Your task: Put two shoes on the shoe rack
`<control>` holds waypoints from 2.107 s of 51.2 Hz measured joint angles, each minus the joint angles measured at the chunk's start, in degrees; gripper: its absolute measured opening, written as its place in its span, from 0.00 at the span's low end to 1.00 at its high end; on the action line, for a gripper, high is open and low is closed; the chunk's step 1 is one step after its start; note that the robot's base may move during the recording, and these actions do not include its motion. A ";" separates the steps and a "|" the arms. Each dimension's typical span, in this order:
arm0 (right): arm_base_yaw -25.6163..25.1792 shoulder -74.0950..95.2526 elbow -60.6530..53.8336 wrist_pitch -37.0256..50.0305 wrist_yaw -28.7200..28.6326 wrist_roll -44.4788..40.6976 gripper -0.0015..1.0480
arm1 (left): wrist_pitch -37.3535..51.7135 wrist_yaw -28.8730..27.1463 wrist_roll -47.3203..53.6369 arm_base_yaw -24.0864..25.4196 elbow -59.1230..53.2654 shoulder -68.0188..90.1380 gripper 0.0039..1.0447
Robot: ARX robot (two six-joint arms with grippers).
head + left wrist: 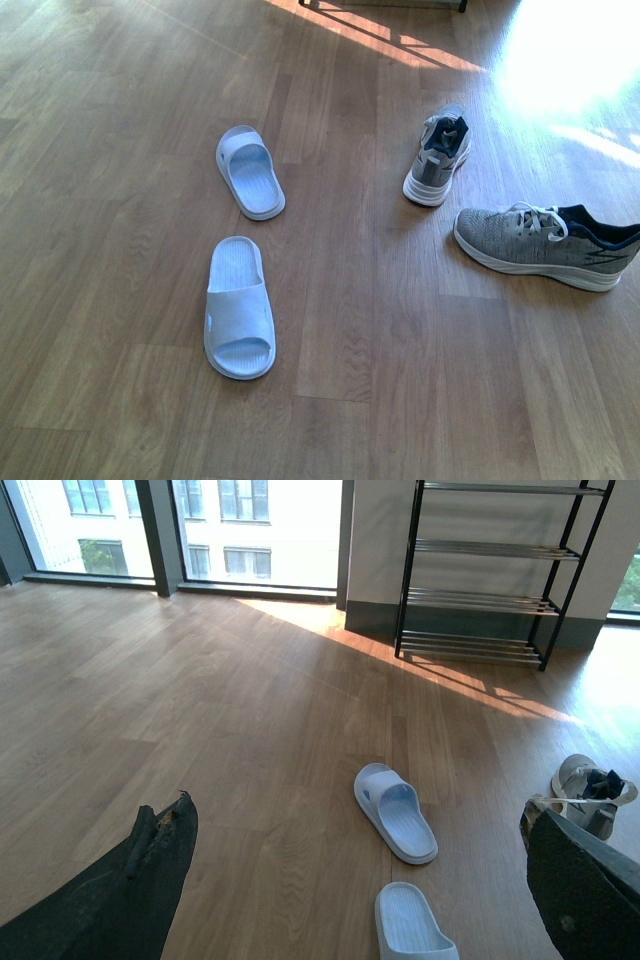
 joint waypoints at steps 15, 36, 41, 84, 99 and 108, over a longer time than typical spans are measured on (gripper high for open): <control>0.00 0.02 0.00 0.00 0.00 0.00 0.91 | 0.00 0.00 0.00 0.00 0.00 0.00 0.91; 0.00 0.00 0.00 0.00 0.00 0.00 0.91 | 0.00 0.00 0.00 0.00 0.00 0.00 0.91; 0.00 0.00 0.00 0.00 0.00 0.00 0.91 | 0.00 0.00 0.00 0.00 0.00 0.00 0.91; 0.00 0.00 0.00 0.00 0.00 0.00 0.91 | 0.00 0.00 -0.02 0.00 0.00 0.00 0.91; 0.00 0.00 0.00 0.00 0.00 0.00 0.91 | 0.00 0.00 0.00 0.00 0.00 0.00 0.91; 0.00 0.00 0.00 0.00 0.00 0.02 0.91 | 0.00 0.00 0.00 0.00 0.00 0.00 0.91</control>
